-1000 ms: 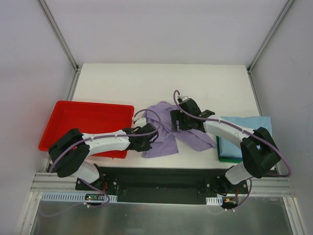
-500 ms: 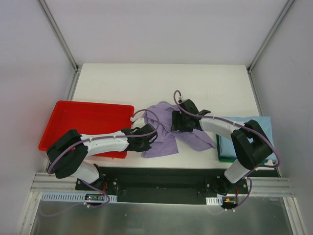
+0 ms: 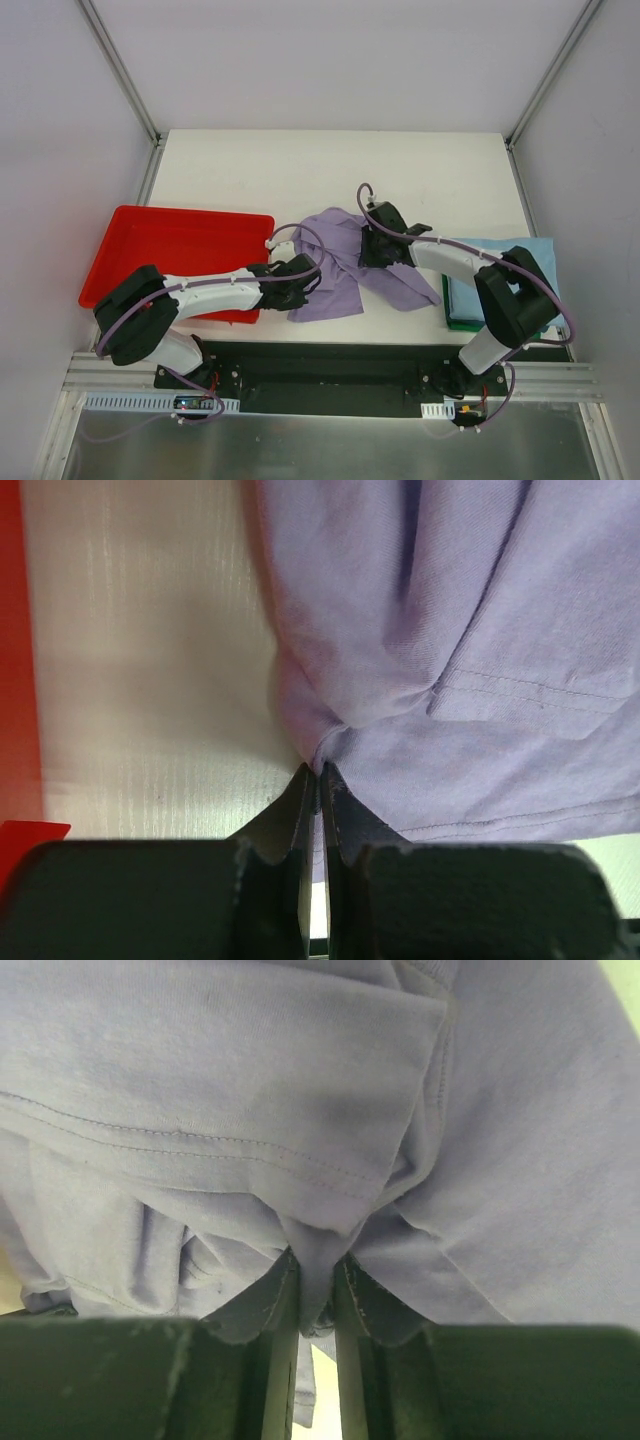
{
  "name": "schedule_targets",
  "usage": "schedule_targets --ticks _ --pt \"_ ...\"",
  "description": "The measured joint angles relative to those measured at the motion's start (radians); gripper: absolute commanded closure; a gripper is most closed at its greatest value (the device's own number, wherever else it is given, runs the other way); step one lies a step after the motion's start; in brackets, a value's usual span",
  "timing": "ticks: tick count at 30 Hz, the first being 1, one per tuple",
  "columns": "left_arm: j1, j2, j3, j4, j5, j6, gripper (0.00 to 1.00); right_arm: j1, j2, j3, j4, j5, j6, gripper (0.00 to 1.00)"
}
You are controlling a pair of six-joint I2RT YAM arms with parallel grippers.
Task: Fold and stack the t-shirts
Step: Flatten out the tshirt
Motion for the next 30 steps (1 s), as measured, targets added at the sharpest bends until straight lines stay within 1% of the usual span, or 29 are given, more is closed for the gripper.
schedule_targets --ticks 3,5,10,13,17,19,22,25,30 --pt "0.0 -0.001 0.0 -0.008 -0.013 0.0 1.0 0.0 -0.023 0.004 -0.017 0.019 -0.003 0.8" --pt "0.0 -0.003 0.0 -0.015 -0.017 0.001 1.0 0.0 -0.037 0.006 -0.028 0.025 -0.005 0.82" --pt "0.0 -0.007 0.0 -0.037 -0.043 0.003 1.0 0.0 -0.056 0.008 -0.041 0.038 -0.016 0.9" --pt "0.0 -0.011 0.0 -0.055 -0.064 0.004 1.0 0.0 -0.06 0.01 -0.056 0.043 -0.024 0.98" --pt "0.0 -0.026 0.003 -0.085 -0.104 0.007 1.0 0.0 -0.072 0.026 -0.103 0.086 -0.045 0.99" --pt "0.0 -0.039 0.019 -0.121 -0.148 0.01 1.0 0.0 -0.096 0.04 -0.132 0.123 -0.06 0.99" --pt "0.0 -0.079 0.062 -0.166 -0.225 0.033 1.0 -0.014 -0.187 0.074 -0.185 0.187 -0.09 0.99" --pt "0.0 -0.133 0.123 -0.191 -0.306 0.069 1.0 -0.055 -0.298 0.119 -0.225 0.232 -0.117 0.99" --pt "0.0 -0.214 0.277 -0.21 -0.484 0.168 1.0 -0.173 -0.492 0.244 -0.303 0.284 -0.19 0.99"
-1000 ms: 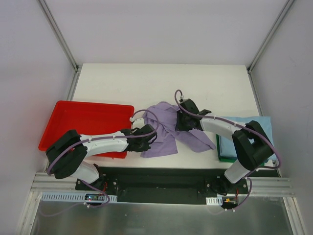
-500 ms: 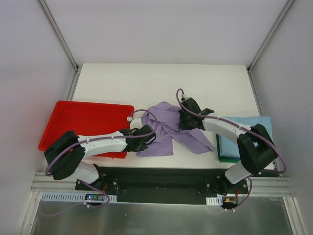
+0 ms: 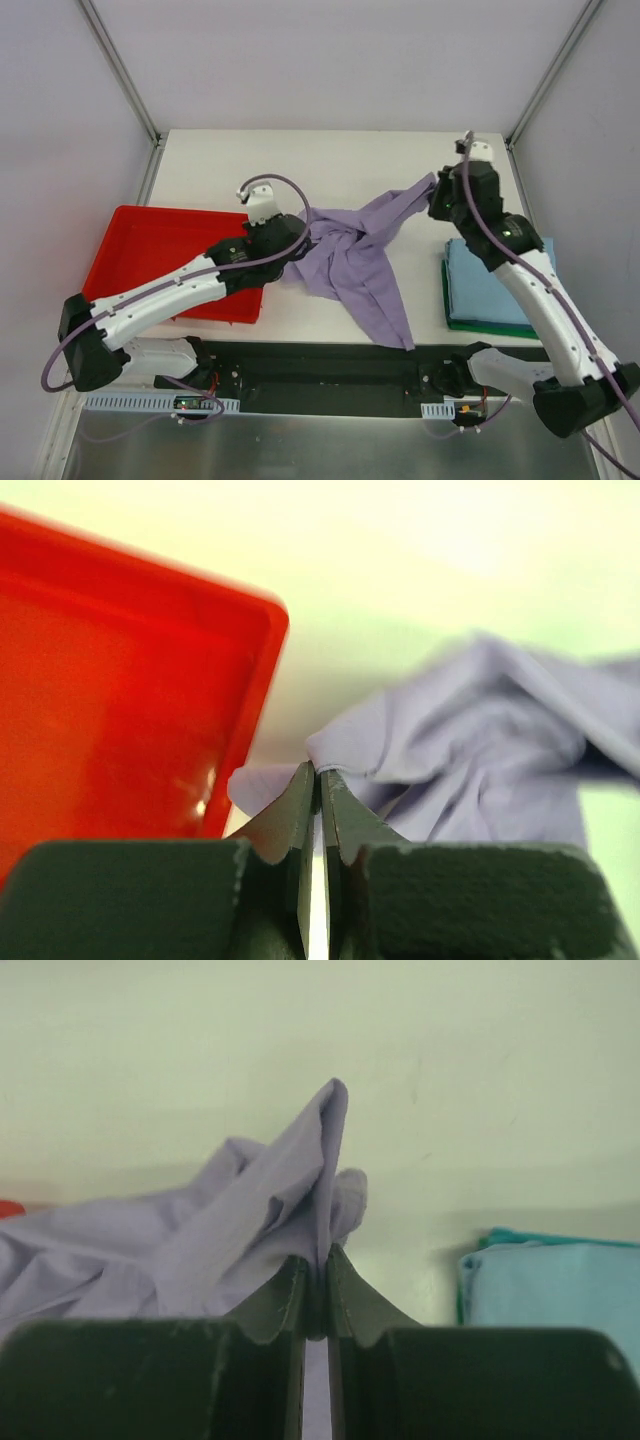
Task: Fold and stack the t-shirts
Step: Flatten out the tshirt
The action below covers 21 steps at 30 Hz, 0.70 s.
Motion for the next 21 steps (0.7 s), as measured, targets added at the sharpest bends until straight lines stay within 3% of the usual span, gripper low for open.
schedule_targets --ticks 6,9,14,21 --pt "0.0 -0.092 0.258 0.002 -0.221 0.212 1.0 -0.037 -0.145 0.228 -0.11 0.093 -0.108 0.99" --pt "0.0 -0.137 0.383 0.072 -0.26 0.383 1.0 -0.038 -0.22 0.325 -0.14 0.156 -0.148 0.99" --pt "0.0 -0.243 0.446 0.223 -0.161 0.628 1.0 -0.039 -0.308 0.5 -0.182 0.18 -0.208 0.99" --pt "0.0 -0.327 0.513 0.309 0.051 0.77 1.0 -0.04 -0.335 0.647 -0.196 0.173 -0.264 0.99"
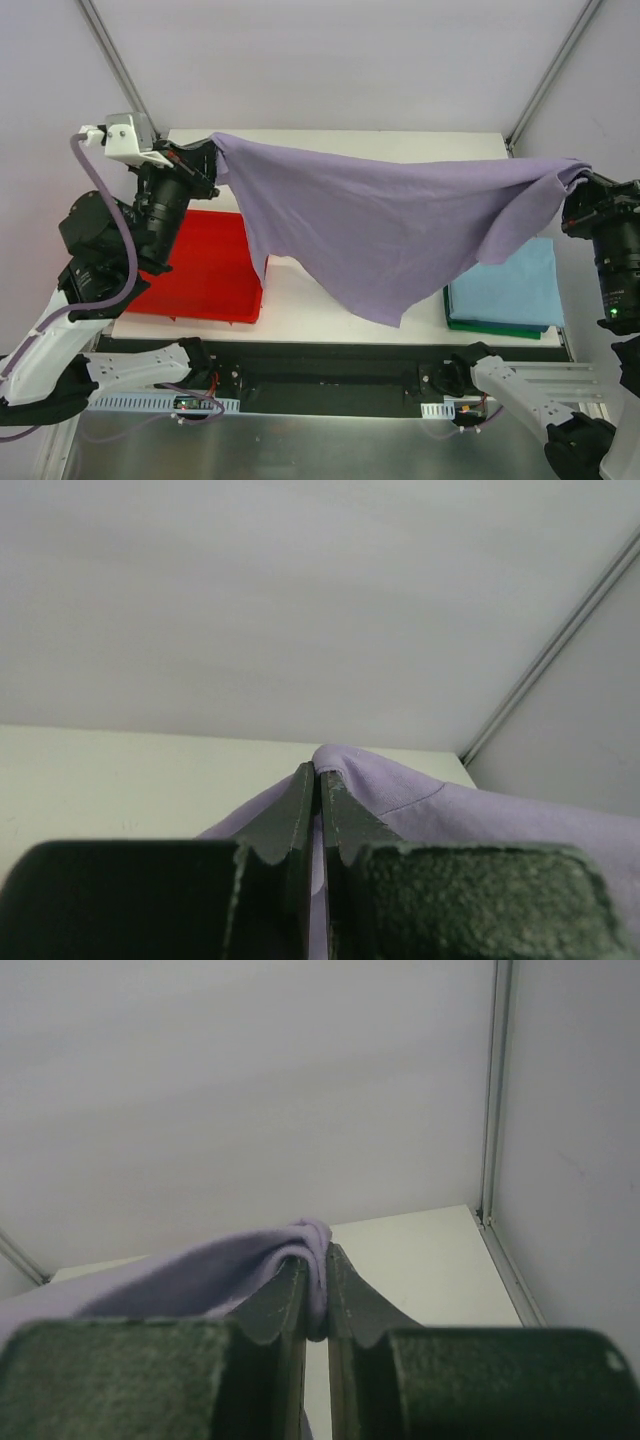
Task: Fold and stack the t-shirts
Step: Flatten out the tshirt
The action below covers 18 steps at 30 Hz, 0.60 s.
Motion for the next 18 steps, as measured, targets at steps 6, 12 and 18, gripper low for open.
schedule_targets --ticks 6,12,18 --pt "0.001 0.039 0.018 0.098 0.014 0.109 1.0 0.0 0.052 0.001 -0.002 0.051 -0.049 0.99" --pt "0.211 0.302 0.085 0.154 0.066 0.108 1.0 -0.038 0.229 -0.044 0.061 0.134 -0.105 0.99" --pt "0.445 0.832 0.373 0.098 0.201 0.059 1.0 -0.259 0.493 -0.138 0.121 0.026 -0.078 0.96"
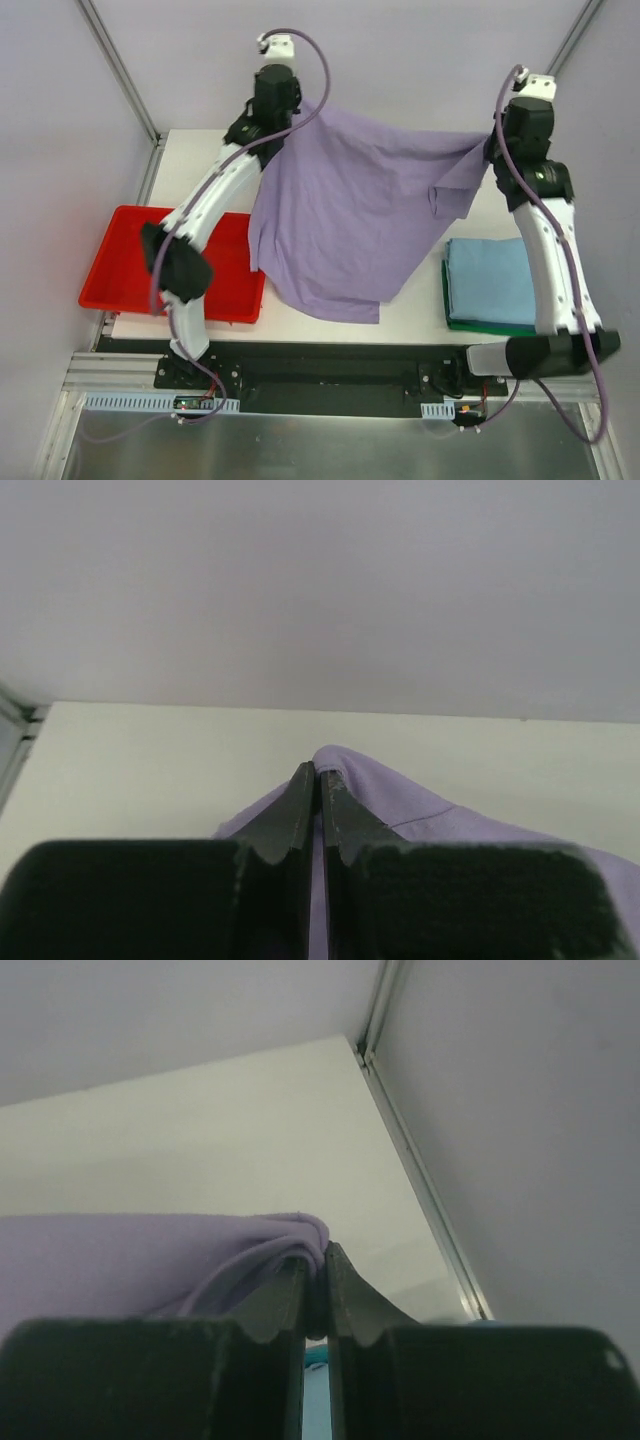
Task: Fold and stack the t-shirts
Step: Flatten out the tshirt
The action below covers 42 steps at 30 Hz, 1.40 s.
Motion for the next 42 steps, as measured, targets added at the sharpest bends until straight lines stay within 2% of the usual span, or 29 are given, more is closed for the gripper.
schedule_targets --ticks 2,3,4,5,6,8,10,15,21,25,28,31,35,39,42 --pt "0.023 0.237 0.219 -0.054 0.04 -0.004 0.96 -0.08 0.106 -0.056 0.041 -0.068 0.024 0.94" --pt "0.027 0.351 0.338 -0.078 0.058 -0.004 0.76 -0.106 0.155 -0.072 0.057 -0.095 0.032 0.86" --pt "0.033 0.455 0.445 -0.094 0.073 -0.003 0.31 -0.128 0.214 -0.08 0.071 -0.121 0.039 0.72" --pt "0.034 0.561 0.548 -0.108 0.09 -0.003 0.11 -0.151 0.283 -0.076 0.084 -0.15 0.043 0.55" --pt "0.034 0.621 0.594 -0.117 0.1 0.009 0.01 -0.171 0.356 -0.06 0.089 -0.171 0.05 0.4" --pt "0.033 0.694 0.614 -0.152 0.134 -0.001 0.01 -0.192 0.488 0.008 0.069 -0.197 0.061 0.28" --pt "0.033 0.703 0.578 -0.177 0.167 -0.01 0.01 -0.206 0.589 0.066 0.055 -0.217 0.063 0.04" --pt "0.031 0.595 0.416 -0.189 0.263 -0.037 0.01 -0.204 0.575 0.059 0.033 -0.265 0.068 0.04" --pt "0.008 0.24 0.088 -0.166 0.382 -0.118 0.01 -0.162 0.343 -0.108 0.068 -0.375 0.068 0.04" --pt "-0.078 -0.034 -0.198 -0.125 0.486 -0.206 0.01 -0.081 0.219 -0.259 0.11 -0.44 0.087 0.04" --pt "-0.188 -0.155 -0.412 -0.103 0.517 -0.285 0.01 0.004 0.184 -0.395 0.144 -0.478 0.127 0.04" --pt "-0.273 -0.158 -0.571 -0.109 0.541 -0.368 0.01 0.077 0.229 -0.46 0.138 -0.514 0.183 0.04" --pt "-0.287 -0.083 -0.705 -0.146 0.564 -0.47 0.01 0.114 0.34 -0.473 0.158 -0.523 0.254 0.04" --pt "-0.274 0.0 -0.729 -0.166 0.569 -0.52 0.01 0.122 0.402 -0.529 0.196 -0.538 0.323 0.04" --pt "-0.252 0.068 -0.692 -0.179 0.574 -0.522 0.01 0.123 0.433 -0.559 0.217 -0.554 0.368 0.04"
